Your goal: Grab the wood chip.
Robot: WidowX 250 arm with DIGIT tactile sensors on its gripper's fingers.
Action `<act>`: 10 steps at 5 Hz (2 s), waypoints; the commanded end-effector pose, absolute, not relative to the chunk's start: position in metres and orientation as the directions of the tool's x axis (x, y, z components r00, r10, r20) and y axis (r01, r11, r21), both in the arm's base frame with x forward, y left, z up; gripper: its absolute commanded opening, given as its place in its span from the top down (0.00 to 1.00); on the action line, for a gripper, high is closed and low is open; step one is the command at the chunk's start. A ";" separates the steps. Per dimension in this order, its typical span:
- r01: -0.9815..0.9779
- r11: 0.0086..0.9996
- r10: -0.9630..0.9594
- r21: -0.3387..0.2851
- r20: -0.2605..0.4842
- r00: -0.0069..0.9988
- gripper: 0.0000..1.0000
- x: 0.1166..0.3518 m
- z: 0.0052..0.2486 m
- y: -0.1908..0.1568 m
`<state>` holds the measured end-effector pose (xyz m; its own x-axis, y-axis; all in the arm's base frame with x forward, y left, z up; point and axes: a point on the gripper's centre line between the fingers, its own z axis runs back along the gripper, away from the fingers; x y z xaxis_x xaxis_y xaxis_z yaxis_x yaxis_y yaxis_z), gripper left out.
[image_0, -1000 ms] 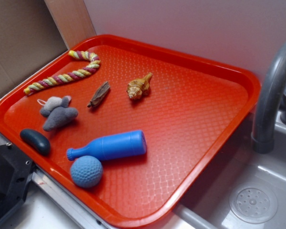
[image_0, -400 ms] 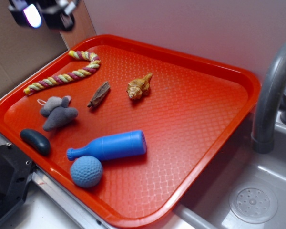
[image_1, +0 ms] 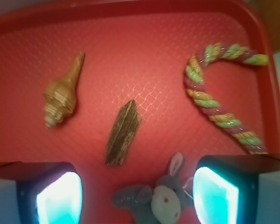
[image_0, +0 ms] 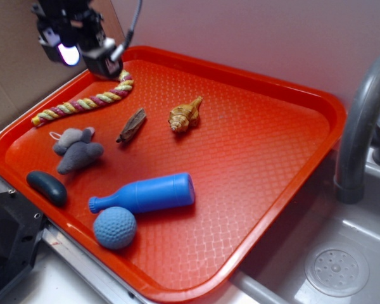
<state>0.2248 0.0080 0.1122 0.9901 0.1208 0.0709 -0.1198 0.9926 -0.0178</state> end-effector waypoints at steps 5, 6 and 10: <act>-0.071 0.996 0.073 -0.052 0.042 0.996 0.00 0.223 0.067 0.022; -0.147 0.987 0.149 -0.059 0.034 0.988 0.00 0.223 0.069 0.016; -0.246 0.969 0.245 -0.034 -0.021 0.969 0.00 0.245 0.047 0.008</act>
